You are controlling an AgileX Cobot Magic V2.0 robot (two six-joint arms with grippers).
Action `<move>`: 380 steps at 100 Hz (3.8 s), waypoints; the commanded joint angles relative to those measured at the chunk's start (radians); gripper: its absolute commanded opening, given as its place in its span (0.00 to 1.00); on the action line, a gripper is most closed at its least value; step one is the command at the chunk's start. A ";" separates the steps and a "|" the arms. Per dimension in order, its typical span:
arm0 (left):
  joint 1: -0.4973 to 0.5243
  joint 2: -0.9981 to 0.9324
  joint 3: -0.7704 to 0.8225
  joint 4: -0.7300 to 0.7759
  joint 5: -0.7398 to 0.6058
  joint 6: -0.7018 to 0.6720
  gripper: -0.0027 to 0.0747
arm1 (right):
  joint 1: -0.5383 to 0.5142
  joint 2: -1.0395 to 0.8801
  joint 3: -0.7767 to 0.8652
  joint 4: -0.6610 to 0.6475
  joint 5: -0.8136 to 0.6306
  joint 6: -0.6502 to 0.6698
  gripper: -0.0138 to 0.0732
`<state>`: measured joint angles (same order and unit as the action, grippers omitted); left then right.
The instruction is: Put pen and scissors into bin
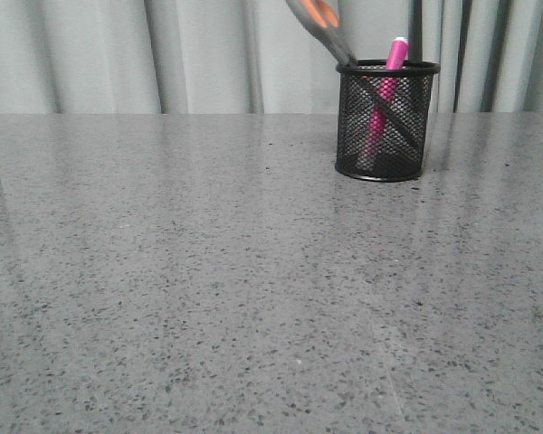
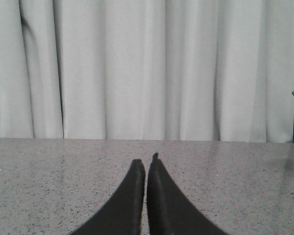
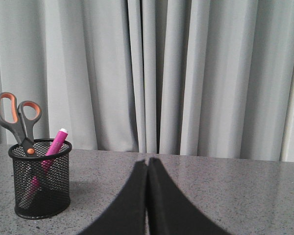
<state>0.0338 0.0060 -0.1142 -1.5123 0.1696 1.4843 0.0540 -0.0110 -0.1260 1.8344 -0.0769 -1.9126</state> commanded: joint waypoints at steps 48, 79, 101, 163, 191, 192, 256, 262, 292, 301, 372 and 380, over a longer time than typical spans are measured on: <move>0.001 0.011 -0.029 -0.022 0.008 0.003 0.01 | -0.008 -0.009 -0.024 0.037 0.013 -0.004 0.07; 0.001 0.011 -0.029 -0.022 0.008 0.003 0.01 | -0.008 -0.009 -0.024 0.037 0.013 -0.004 0.07; 0.001 0.011 -0.029 0.324 -0.075 -0.362 0.01 | -0.008 -0.009 -0.024 0.037 0.013 -0.004 0.07; -0.086 -0.011 0.122 1.456 -0.207 -1.415 0.01 | -0.008 -0.009 -0.024 0.037 0.013 -0.004 0.07; -0.059 -0.043 0.162 1.438 -0.240 -1.419 0.01 | -0.008 -0.009 -0.024 0.037 0.013 -0.004 0.07; -0.059 -0.043 0.162 1.438 -0.238 -1.419 0.01 | -0.008 -0.009 -0.024 0.037 0.013 -0.004 0.07; -0.059 -0.043 0.160 1.436 -0.237 -1.419 0.01 | -0.008 -0.009 -0.024 0.037 0.013 -0.004 0.07; -0.059 -0.043 0.160 1.436 -0.237 -1.419 0.01 | -0.008 -0.009 -0.024 0.037 0.013 -0.004 0.07; -0.059 -0.043 0.160 1.436 -0.237 -1.419 0.01 | -0.008 -0.009 -0.024 0.037 0.013 -0.004 0.07; -0.059 -0.043 0.160 1.436 -0.237 -1.419 0.01 | -0.008 -0.009 -0.024 0.037 -0.026 -0.004 0.07; -0.059 -0.043 0.160 1.436 -0.237 -1.419 0.01 | -0.005 -0.009 -0.023 0.037 -0.016 0.041 0.07; -0.059 -0.043 0.160 1.436 -0.237 -1.419 0.01 | -0.005 -0.009 -0.023 0.037 -0.015 0.041 0.07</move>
<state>-0.0241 -0.0033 0.0013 -0.0678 0.0116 0.0732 0.0532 -0.0110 -0.1260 1.8368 -0.1227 -1.8730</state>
